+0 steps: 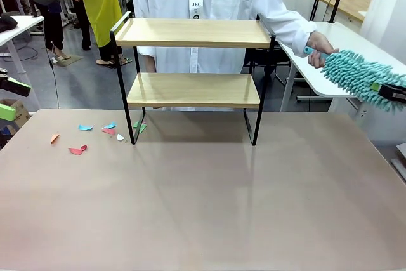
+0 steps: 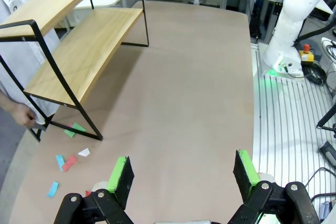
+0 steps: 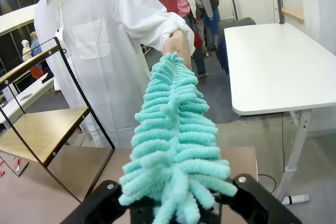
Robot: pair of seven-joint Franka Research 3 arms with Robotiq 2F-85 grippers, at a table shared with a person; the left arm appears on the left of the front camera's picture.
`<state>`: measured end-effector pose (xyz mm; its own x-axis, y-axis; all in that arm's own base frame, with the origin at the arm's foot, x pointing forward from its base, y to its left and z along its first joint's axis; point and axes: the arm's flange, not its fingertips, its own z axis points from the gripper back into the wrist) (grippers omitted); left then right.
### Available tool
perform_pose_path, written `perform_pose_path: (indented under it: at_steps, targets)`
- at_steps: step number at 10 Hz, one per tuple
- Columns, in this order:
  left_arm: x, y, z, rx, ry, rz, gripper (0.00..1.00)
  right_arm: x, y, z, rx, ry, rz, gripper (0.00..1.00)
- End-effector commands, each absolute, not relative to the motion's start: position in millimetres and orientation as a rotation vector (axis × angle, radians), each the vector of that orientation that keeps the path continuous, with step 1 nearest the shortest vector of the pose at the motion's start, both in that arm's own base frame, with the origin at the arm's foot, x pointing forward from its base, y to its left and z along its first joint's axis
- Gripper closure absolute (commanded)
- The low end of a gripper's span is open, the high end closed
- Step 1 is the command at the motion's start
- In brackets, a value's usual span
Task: Clean the shelf.
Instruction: Hand the Duster back to the human.
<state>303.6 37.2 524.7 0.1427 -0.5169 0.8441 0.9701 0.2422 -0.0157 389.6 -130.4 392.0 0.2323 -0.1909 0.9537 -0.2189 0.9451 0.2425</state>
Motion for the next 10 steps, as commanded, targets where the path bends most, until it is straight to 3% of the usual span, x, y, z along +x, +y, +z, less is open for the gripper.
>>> perform_pose_path:
  at_steps: [1,5,10]
  targets:
    - [307.0,36.4,525.8,-0.685,-0.864,-1.211,0.0,382.8,-133.4,407.5,0.368,-1.327,0.012,0.0]
    - [307.0,36.4,525.8,-0.685,-0.864,-1.211,0.0,366.4,-151.3,484.7,0.501,-1.4,-0.036,0.0]
    - [307.0,36.4,525.8,-0.685,-0.864,-1.211,0.0,345.0,-234.1,601.7,0.779,-1.599,-0.31,0.0]
